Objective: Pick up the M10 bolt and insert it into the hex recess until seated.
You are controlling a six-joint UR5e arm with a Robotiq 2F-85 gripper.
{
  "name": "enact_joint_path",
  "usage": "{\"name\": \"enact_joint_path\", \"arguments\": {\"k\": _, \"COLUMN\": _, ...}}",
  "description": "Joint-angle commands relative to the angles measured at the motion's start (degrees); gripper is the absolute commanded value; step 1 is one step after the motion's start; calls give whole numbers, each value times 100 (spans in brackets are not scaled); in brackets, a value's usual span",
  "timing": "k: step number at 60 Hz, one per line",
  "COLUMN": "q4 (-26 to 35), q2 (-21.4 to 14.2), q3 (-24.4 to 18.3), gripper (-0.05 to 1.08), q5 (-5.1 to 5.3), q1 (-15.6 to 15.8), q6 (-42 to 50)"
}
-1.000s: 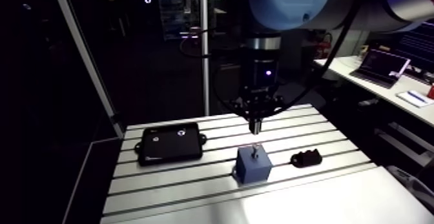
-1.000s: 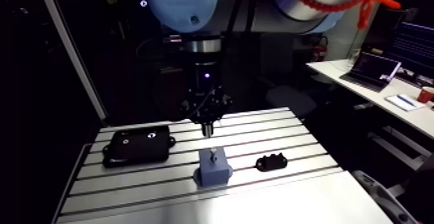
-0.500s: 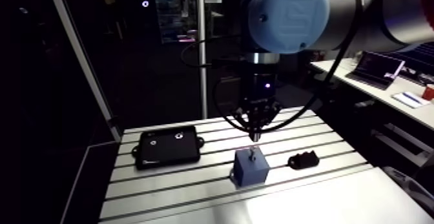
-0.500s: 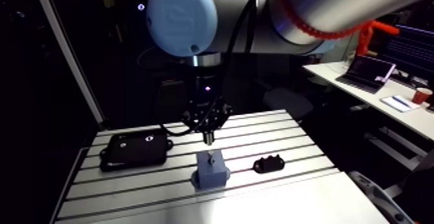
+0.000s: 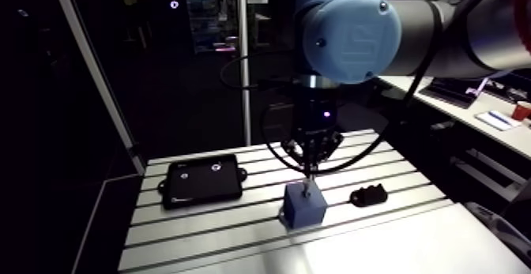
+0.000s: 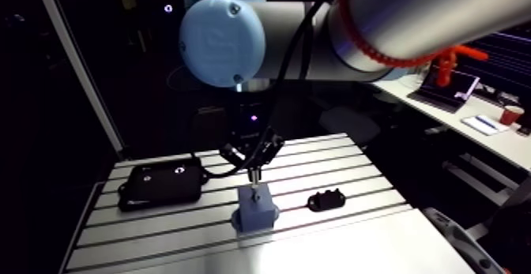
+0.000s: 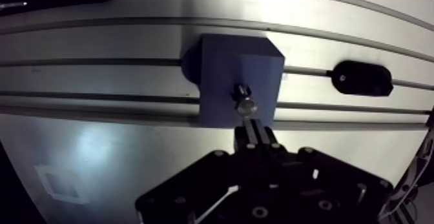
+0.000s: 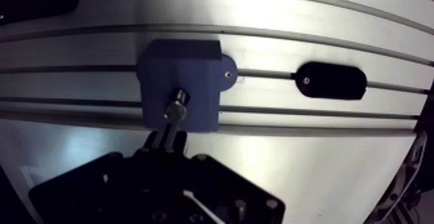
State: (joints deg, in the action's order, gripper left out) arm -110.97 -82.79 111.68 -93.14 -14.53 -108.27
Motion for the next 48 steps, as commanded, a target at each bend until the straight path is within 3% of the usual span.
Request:
{"name": "enact_joint_path", "arguments": {"k": 1, "q4": -74, "q2": 12, "q3": 50, "gripper": 108, "q5": 2, "q1": 3, "q6": -5}}
{"name": "enact_joint_path", "arguments": {"k": 48, "q4": -306, "q2": 66, "q3": 192, "gripper": 108, "q5": 10, "q1": 3, "q6": -129}}
